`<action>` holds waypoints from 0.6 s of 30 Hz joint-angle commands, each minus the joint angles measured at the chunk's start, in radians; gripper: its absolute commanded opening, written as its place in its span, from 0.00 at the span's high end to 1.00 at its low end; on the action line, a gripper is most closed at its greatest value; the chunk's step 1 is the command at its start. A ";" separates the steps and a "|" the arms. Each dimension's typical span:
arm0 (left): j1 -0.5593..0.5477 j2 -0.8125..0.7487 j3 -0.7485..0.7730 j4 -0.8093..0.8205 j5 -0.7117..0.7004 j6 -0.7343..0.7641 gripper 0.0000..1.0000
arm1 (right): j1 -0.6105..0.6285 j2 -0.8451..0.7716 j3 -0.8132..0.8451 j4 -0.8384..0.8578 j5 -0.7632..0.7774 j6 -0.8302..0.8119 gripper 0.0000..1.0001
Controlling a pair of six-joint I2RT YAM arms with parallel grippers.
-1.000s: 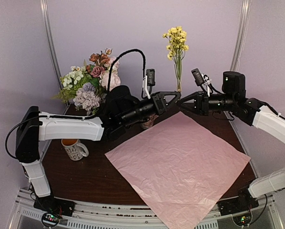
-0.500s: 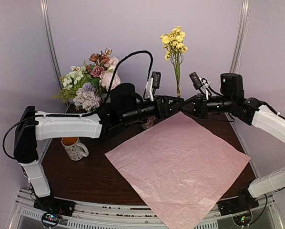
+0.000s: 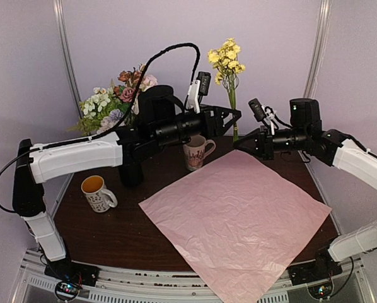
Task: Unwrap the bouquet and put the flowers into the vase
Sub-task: Pass from the right arm to the left
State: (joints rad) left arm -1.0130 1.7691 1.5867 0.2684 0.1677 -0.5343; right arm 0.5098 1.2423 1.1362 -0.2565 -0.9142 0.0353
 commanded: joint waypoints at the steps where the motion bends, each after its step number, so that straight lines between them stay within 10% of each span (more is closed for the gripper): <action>1: 0.036 0.029 0.106 -0.067 0.042 -0.013 0.42 | 0.017 -0.013 -0.007 -0.020 0.025 -0.039 1.00; 18: 0.062 0.072 0.140 -0.030 0.162 -0.054 0.78 | 0.032 -0.001 -0.004 -0.051 0.045 -0.081 1.00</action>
State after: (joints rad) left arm -0.9649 1.8275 1.6962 0.2081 0.2939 -0.5762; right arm 0.5308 1.2423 1.1339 -0.3073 -0.8799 -0.0250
